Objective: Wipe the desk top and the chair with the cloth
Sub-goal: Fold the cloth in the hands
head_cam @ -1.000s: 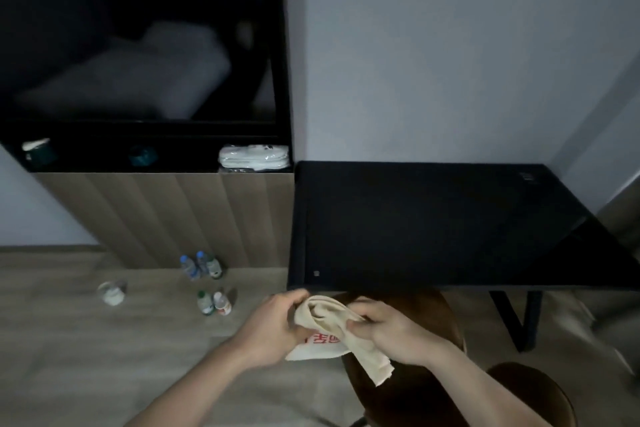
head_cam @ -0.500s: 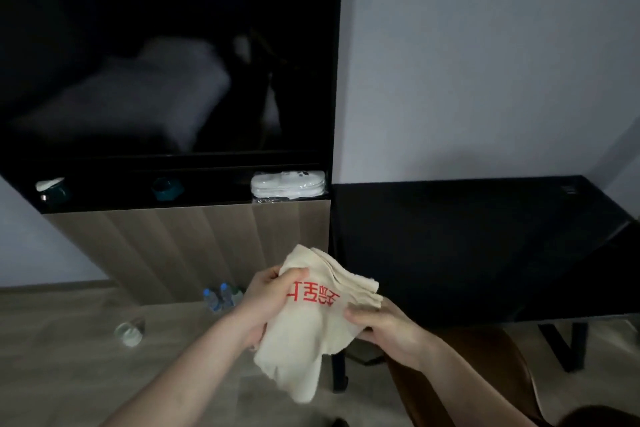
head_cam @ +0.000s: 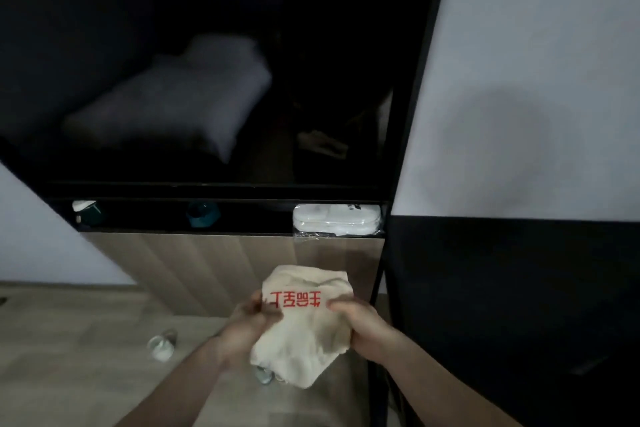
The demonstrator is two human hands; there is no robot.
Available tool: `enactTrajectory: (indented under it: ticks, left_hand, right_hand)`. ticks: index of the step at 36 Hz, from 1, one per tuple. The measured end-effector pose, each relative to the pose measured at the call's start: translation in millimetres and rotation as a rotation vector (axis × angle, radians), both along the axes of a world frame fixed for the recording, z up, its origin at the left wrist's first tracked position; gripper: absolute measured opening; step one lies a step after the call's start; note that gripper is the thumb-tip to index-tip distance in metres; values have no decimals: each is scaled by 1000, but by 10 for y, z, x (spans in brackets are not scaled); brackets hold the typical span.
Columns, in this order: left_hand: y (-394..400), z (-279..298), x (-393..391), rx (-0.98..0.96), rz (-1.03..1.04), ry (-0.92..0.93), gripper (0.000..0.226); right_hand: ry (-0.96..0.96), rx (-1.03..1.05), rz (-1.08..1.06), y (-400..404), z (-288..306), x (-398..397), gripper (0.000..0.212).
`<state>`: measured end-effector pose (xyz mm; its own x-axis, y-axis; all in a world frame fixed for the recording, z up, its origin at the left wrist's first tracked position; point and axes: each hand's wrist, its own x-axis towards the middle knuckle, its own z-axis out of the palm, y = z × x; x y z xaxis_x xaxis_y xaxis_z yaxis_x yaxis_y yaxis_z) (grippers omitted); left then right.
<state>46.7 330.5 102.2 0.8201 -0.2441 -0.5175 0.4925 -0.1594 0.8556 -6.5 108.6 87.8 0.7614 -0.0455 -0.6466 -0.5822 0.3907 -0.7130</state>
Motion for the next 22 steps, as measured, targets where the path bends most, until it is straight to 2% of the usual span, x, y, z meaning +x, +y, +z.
enactTrajectory:
  ticks: [3,6,9,12,14,18,22]
  left_hand:
    - [74,-43,298,-15,94,2,30]
    - [200,-115,640,-4,116,10,24]
    - [357,-198,986,30,88,-7,26]
    - [595,-455,1377,85,51,-22,45]
    - [747,-706,1668,112,37,-18,40]
    - [805,-543,2038,236,-37,43,46]
    - [835,-551,2491,278,-78,46,46]
  right_hand:
    - [32,7,88,133,-14,309,56]
    - [73,-54,126,250,-103,651,70]
    - [64,-135,63,403,-230,1018,55]
    - [71,-200,-16,565,-398,1344,52]
    - [84,-205,-71,696,-461,1536,41]
    - [98,-184,-147,950,-456,1886,42]
    - [70,-171,-207,1119,-502,2320,44]
